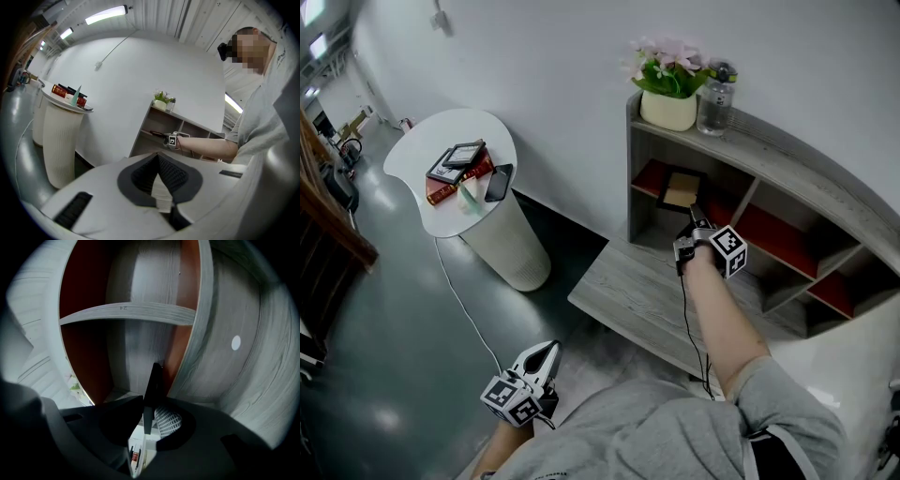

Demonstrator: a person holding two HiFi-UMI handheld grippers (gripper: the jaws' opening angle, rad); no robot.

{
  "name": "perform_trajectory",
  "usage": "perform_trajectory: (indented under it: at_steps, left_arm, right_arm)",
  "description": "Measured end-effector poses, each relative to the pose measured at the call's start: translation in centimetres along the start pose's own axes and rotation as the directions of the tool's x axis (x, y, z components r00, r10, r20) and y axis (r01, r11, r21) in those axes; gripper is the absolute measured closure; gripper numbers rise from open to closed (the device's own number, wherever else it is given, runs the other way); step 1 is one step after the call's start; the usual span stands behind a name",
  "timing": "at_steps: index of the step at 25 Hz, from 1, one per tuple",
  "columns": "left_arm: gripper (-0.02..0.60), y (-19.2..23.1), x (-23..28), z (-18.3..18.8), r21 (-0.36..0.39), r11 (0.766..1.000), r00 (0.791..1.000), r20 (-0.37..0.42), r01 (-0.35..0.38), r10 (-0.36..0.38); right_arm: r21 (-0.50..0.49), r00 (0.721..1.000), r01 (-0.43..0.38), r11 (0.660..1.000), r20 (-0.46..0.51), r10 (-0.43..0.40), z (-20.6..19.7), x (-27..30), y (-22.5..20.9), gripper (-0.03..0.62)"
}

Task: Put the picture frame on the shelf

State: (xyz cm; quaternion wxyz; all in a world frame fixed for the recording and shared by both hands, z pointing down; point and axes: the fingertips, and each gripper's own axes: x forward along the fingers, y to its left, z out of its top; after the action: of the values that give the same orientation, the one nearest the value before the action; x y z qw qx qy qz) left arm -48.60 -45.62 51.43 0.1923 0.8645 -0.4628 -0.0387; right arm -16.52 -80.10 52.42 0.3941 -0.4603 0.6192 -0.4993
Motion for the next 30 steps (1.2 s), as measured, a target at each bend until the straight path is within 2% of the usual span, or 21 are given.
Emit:
perform_trajectory:
  at_steps: [2, 5, 6, 12, 16, 19, 21, 24, 26, 28, 30]
  left_arm:
    - [0.569, 0.1, -0.2, 0.0, 0.002, 1.0, 1.0, 0.002, -0.001, 0.001]
    - [0.569, 0.3, -0.5, -0.2, -0.003, 1.0, 1.0, 0.002, -0.006, 0.006]
    - [0.569, 0.3, -0.6, -0.2, -0.005, 1.0, 1.0, 0.003, -0.006, 0.006]
    - [0.569, 0.0, -1.0, -0.7, -0.011, 1.0, 1.0, 0.001, 0.001, -0.001]
    - [0.569, -0.4, -0.8, -0.9, -0.018, 1.0, 1.0, 0.004, 0.014, -0.014]
    - [0.569, -0.8, -0.5, -0.8, -0.018, 0.999, 0.999, 0.015, 0.029, -0.029]
    - [0.569, -1.1, 0.0, -0.6, -0.013, 0.999, 0.999, 0.02, 0.041, -0.04]
    - [0.569, -2.0, 1.2, 0.0, 0.001, 0.998, 0.998, 0.027, 0.061, -0.061]
    - [0.569, -3.0, 2.2, 0.5, 0.014, 0.997, 0.996, 0.031, 0.082, -0.082]
    - [0.569, -4.3, 3.4, 0.8, 0.031, 0.994, 0.993, 0.032, 0.109, -0.11]
    - [0.569, -5.9, 4.9, 1.0, 0.043, 0.99, 0.991, 0.031, 0.132, -0.133]
  right_arm:
    - [0.003, 1.0, 0.022, 1.0, -0.022, -0.022, -0.3, -0.2, -0.3, 0.481]
    - [-0.002, 0.998, 0.03, 1.0, -0.062, -0.03, -0.9, -0.5, -0.4, 0.369]
    - [-0.003, 0.997, 0.029, 1.0, -0.069, -0.029, -1.0, -0.6, -0.5, 0.356]
    - [-0.018, 0.991, 0.03, 0.999, -0.132, -0.032, -2.0, -1.1, -0.5, 0.307]
    - [-0.033, 0.983, 0.017, 0.999, -0.183, -0.023, -3.1, -2.5, -1.1, 0.298]
    - [-0.078, 0.964, -0.033, 0.996, -0.267, 0.011, -4.5, -4.8, -0.7, 0.298]
    - [-0.122, 0.939, -0.096, 0.988, -0.341, 0.049, -5.5, -6.7, 0.4, 0.298]
    - [-0.192, 0.891, -0.202, 0.96, -0.444, 0.099, -6.1, -9.9, 2.6, 0.299]
    - [-0.259, 0.862, -0.258, 0.931, -0.497, 0.1, -5.5, -12.2, 3.8, 0.299]
    - [-0.33, 0.821, -0.375, 0.866, -0.552, 0.145, -4.3, -14.6, 5.9, 0.305]
    - [-0.37, 0.772, -0.502, 0.782, -0.599, 0.212, -3.2, -17.0, 8.5, 0.356]
